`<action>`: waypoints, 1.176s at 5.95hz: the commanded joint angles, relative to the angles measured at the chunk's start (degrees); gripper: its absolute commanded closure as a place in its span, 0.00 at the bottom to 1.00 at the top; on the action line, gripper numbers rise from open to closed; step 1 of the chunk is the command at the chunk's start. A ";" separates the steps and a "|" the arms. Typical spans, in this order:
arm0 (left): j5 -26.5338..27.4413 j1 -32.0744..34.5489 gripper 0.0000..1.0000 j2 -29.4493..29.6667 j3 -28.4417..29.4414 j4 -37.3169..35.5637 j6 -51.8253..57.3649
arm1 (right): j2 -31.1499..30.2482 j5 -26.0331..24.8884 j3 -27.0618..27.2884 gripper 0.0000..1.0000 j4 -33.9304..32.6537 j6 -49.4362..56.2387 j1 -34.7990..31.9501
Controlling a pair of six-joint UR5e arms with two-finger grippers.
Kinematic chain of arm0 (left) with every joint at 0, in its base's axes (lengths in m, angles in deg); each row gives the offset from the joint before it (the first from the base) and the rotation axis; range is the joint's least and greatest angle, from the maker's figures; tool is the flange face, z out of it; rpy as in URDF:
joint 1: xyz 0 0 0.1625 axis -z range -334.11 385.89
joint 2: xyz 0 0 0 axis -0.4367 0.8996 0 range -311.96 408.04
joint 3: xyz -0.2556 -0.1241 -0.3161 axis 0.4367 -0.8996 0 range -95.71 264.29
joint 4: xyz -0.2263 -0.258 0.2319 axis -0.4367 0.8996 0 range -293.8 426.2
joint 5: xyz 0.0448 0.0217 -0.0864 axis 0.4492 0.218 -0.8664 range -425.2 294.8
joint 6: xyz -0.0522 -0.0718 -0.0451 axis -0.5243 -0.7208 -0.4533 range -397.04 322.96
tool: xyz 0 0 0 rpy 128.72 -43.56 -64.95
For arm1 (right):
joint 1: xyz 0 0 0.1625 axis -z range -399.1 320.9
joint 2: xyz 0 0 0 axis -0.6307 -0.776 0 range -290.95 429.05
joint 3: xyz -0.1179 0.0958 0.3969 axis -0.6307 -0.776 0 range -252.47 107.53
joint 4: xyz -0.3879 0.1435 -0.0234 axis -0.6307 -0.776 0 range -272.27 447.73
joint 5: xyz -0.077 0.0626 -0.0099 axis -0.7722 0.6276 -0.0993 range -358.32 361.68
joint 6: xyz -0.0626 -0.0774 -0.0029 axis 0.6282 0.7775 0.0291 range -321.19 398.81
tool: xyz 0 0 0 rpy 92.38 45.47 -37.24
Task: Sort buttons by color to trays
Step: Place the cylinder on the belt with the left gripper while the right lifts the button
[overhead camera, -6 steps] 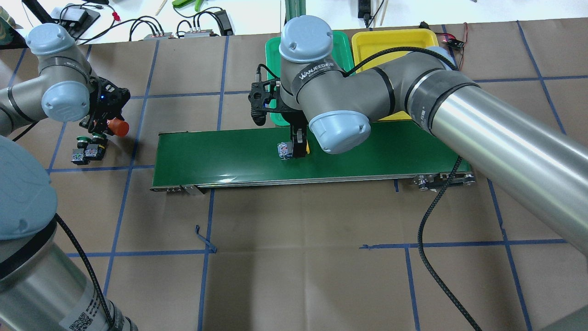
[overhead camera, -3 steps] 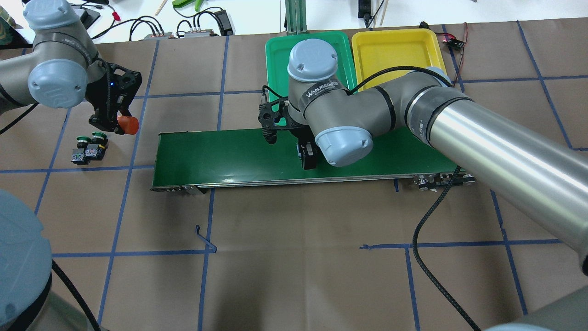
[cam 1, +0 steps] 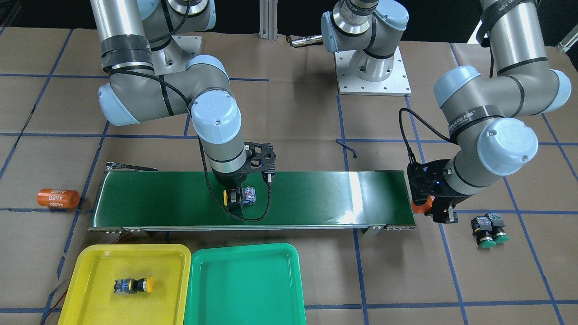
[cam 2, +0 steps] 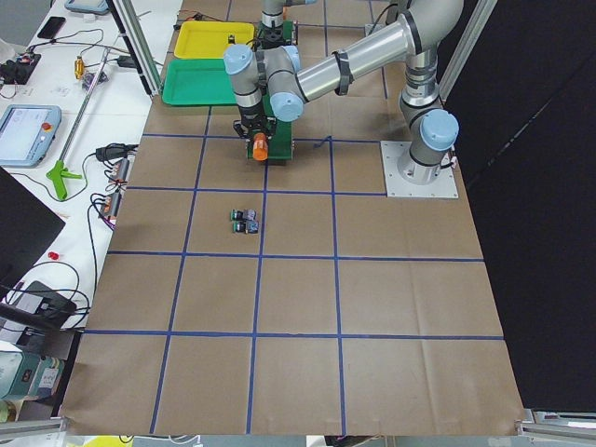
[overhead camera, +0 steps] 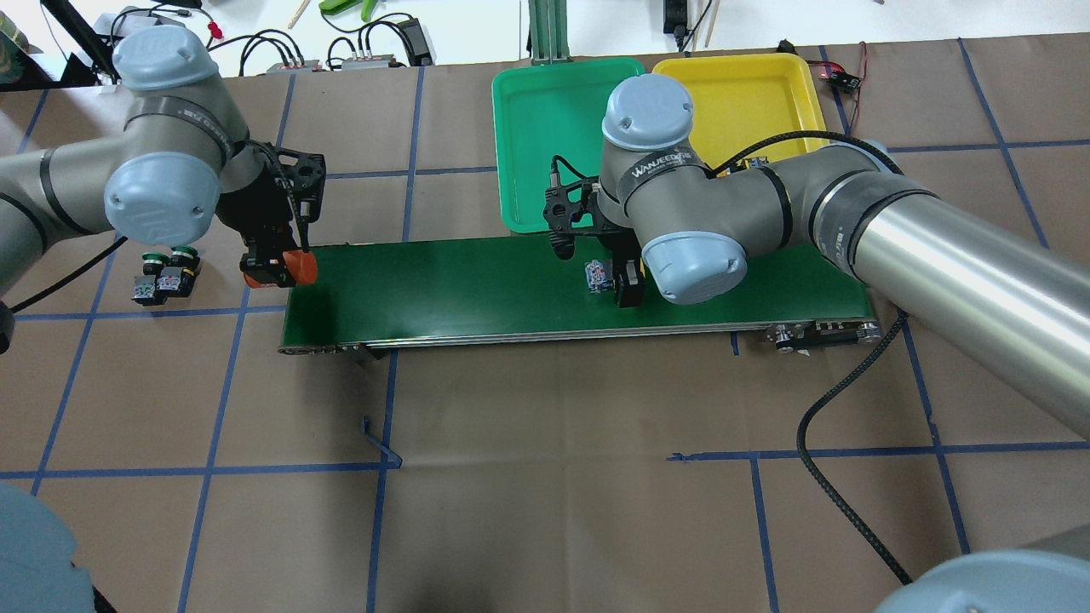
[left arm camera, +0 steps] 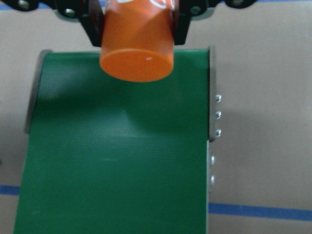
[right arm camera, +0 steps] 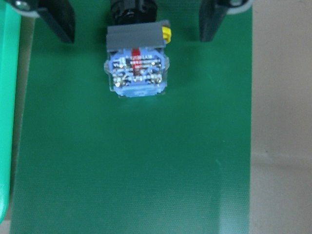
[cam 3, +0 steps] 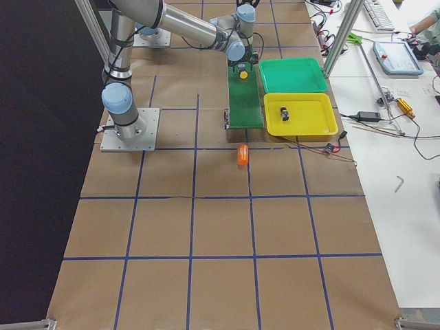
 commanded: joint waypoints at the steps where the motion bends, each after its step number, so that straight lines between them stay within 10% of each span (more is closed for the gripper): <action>1: 0.07 5.31 0.98 -0.30 -2.63 -3.18 -4.55 | -0.61 -0.37 0.26 0.70 0.13 3.82 2.64; 2: -0.01 5.32 0.90 0.41 -2.73 -4.60 -4.55 | -1.75 -1.50 0.35 0.86 0.40 6.63 5.01; 4: 0.07 5.23 0.02 -0.11 -2.90 -3.83 -4.46 | -2.72 -2.38 0.97 0.89 0.41 9.18 7.13; 7: -0.10 -7.27 0.01 -3.53 -1.50 -3.74 -7.44 | -0.65 -2.39 -8.21 0.88 -0.12 16.14 15.48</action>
